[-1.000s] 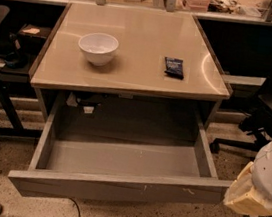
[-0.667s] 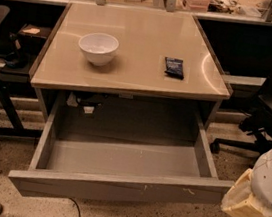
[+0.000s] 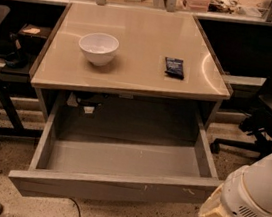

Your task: Close top drawer

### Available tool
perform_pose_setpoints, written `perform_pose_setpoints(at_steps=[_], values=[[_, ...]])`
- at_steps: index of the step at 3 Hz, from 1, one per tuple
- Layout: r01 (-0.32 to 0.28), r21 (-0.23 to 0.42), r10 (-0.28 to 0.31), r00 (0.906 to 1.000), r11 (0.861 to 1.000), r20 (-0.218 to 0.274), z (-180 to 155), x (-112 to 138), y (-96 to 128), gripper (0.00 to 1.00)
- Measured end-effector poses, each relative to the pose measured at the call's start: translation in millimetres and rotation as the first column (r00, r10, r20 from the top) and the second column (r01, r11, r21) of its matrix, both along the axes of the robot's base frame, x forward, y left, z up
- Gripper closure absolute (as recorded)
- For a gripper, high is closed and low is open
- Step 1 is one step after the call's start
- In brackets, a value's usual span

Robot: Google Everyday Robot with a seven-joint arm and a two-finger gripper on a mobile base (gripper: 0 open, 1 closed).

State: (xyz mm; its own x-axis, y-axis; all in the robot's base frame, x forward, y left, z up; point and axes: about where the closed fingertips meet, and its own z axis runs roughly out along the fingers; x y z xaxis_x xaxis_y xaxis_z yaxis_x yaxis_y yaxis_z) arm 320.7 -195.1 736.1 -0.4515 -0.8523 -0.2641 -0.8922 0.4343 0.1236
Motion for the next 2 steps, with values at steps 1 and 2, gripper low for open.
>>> perform_pose_setpoints(at_steps=[1,2], values=[[0.031,0.011,-0.031,0.9995,0.999,0.002,-30.5,11.5,2.5,1.00],[0.044,0.006,-0.044,0.9990,0.999,0.011,-54.6,28.1,7.5,1.00]])
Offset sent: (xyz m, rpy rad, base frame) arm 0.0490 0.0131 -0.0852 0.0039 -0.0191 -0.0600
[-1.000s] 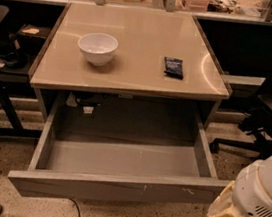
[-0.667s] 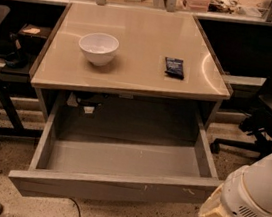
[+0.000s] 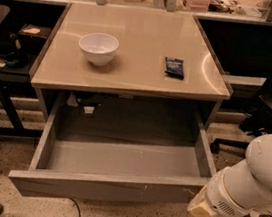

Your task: Close top drawer

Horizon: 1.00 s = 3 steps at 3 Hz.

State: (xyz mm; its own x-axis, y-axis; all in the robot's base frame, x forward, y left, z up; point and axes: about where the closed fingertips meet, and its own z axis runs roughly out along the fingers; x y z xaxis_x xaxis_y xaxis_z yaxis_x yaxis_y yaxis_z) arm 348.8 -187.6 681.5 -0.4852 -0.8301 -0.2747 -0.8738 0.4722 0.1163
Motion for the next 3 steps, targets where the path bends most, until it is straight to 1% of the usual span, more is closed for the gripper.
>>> perform_pose_setpoints(at_steps=[1,2,3], values=[[0.008,0.001,-0.008,0.9999,1.000,0.007,-17.5,17.2,6.3,1.00],[0.005,0.004,-0.005,0.9996,1.000,0.028,-22.5,39.9,14.6,1.00],[-0.007,0.012,0.006,0.9983,1.000,0.057,-19.0,56.6,22.6,1.00]])
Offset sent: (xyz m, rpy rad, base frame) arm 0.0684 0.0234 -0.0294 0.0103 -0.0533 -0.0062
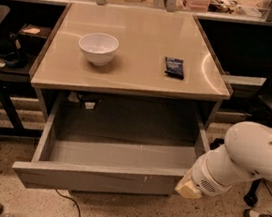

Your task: Close top drawer

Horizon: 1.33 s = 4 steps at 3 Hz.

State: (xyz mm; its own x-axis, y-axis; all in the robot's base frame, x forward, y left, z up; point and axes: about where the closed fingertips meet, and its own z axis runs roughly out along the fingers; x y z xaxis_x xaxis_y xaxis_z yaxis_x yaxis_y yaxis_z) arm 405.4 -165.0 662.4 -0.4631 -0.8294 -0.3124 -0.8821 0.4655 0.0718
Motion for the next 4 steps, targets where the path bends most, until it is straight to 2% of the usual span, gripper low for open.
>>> perform_pose_setpoints(at_steps=[1,4], values=[[0.000,0.000,0.000,1.0000,1.000,0.000,0.1,0.2,0.1,0.81],[0.000,0.000,0.000,1.0000,1.000,0.000,0.1,0.1,0.1,0.11]])
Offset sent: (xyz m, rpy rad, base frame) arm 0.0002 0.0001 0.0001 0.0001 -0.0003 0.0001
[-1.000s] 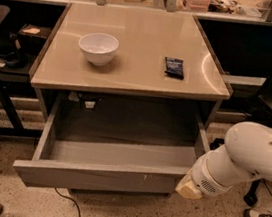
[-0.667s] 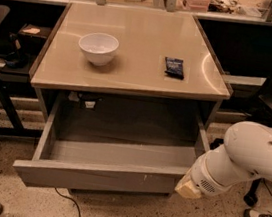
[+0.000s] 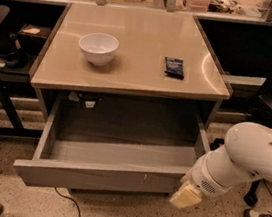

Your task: Close top drawer

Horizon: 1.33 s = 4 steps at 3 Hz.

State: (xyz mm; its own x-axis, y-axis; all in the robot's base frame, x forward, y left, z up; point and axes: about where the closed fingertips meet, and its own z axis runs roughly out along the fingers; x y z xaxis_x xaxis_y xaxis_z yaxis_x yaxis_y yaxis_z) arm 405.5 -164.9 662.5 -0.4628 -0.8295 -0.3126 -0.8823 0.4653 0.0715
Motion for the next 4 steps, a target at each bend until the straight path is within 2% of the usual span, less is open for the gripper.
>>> perform_pose_setpoints(at_steps=[1,2,3,4], values=[[0.000,0.000,0.000,1.0000,1.000,0.000,0.0,0.0,0.0,0.00],[0.000,0.000,0.000,1.0000,1.000,0.000,0.0,0.0,0.0,0.00],[0.000,0.000,0.000,1.0000,1.000,0.000,0.0,0.0,0.0,0.18],[0.000,0.000,0.000,1.0000,1.000,0.000,0.0,0.0,0.0,0.43]])
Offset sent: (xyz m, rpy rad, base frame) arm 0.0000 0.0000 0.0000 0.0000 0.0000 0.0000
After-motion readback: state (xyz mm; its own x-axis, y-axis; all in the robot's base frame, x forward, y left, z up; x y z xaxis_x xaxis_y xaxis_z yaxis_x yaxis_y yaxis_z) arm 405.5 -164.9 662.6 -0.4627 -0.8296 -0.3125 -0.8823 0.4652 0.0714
